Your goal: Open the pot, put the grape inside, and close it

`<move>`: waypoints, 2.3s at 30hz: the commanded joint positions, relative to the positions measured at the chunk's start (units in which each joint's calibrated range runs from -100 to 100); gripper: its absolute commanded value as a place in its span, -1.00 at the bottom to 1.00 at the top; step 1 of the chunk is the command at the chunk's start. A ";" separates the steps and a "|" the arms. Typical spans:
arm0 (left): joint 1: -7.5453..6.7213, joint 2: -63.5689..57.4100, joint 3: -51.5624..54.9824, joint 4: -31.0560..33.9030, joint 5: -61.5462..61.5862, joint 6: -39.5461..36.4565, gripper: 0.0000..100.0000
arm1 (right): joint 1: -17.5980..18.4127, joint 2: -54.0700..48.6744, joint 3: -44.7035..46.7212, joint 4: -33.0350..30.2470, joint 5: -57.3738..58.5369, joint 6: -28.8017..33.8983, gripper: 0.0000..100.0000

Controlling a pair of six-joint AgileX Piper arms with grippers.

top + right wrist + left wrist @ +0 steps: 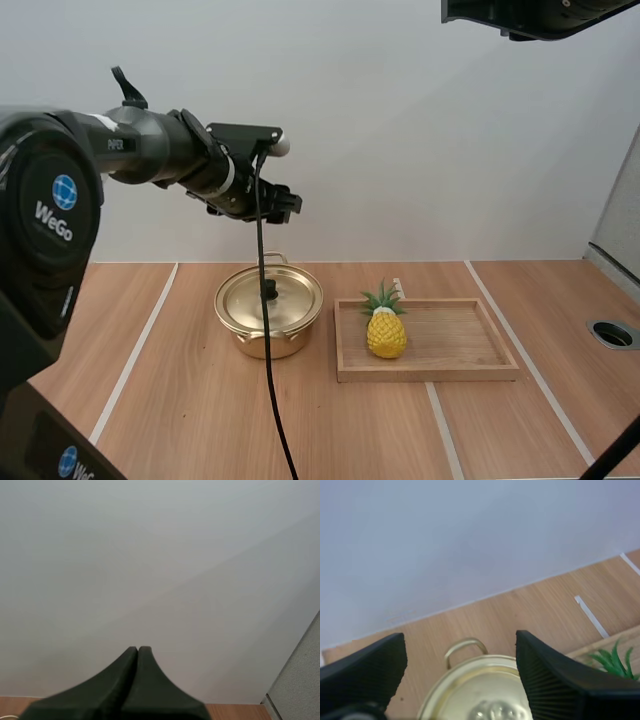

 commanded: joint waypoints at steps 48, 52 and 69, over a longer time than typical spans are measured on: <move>2.99 -72.29 23.95 -13.04 -17.86 12.05 -1.00 | -0.19 -28.71 31.80 30.10 -18.90 -20.62 -1.00; 2.99 -75.84 23.95 -13.63 -17.12 12.05 -1.00 | -0.19 -32.60 36.23 30.10 -18.87 -20.62 -1.00; 2.99 -87.12 33.78 -14.03 -17.29 7.50 -1.00 | -0.19 -52.33 48.75 30.10 -10.88 -20.53 -1.00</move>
